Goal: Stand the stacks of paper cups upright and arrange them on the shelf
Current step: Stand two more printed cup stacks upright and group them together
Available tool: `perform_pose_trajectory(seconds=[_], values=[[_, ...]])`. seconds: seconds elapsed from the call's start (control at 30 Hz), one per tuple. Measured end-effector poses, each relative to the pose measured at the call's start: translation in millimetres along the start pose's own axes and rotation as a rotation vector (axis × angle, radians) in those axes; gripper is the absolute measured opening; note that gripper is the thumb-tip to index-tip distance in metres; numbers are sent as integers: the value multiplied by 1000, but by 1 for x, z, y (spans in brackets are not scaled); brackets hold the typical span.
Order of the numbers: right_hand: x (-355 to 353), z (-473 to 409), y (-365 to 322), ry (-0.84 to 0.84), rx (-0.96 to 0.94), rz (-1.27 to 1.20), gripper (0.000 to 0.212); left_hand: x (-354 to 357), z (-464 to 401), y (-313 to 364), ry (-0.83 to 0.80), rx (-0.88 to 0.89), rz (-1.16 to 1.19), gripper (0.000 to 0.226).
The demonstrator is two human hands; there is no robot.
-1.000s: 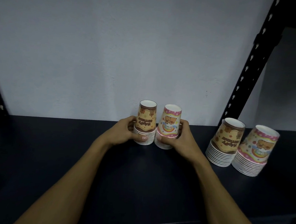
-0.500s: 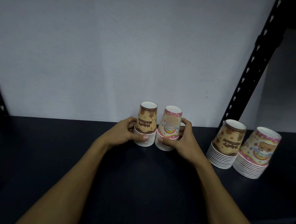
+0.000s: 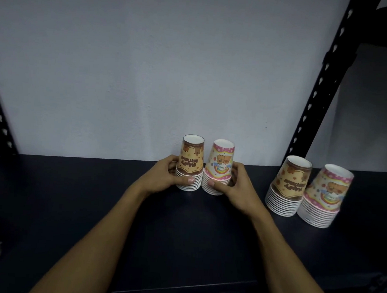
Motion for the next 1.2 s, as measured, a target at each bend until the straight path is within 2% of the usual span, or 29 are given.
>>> perform_pose_trajectory(seconds=[0.3,0.47,0.73,0.93,1.2], values=[[6,28,-10,38,-8,77,71,10,20,4,47,-1,-37,83],[8,61,-14,72,-33,101,71,25,43,10,27,3,-57,98],[-2,124,-15,141,-60,131,67,68,80,20,11,15,-124,93],[-25,161,-14,176,-40,171,67,108,89,35,-6,26,-154,67],[-93,209,-1,258,50,295,61,182,59,65,-38,76,-301,88]])
Point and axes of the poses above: each hand's wrist, its own z-axis away from the middle knuckle, its own x-axis out of the palm, y = z × x, the point moved 6 cm from there along -z, towards the middle knuckle, and after that the axes turned 9 degrees about -y, right-handed, at the moved point
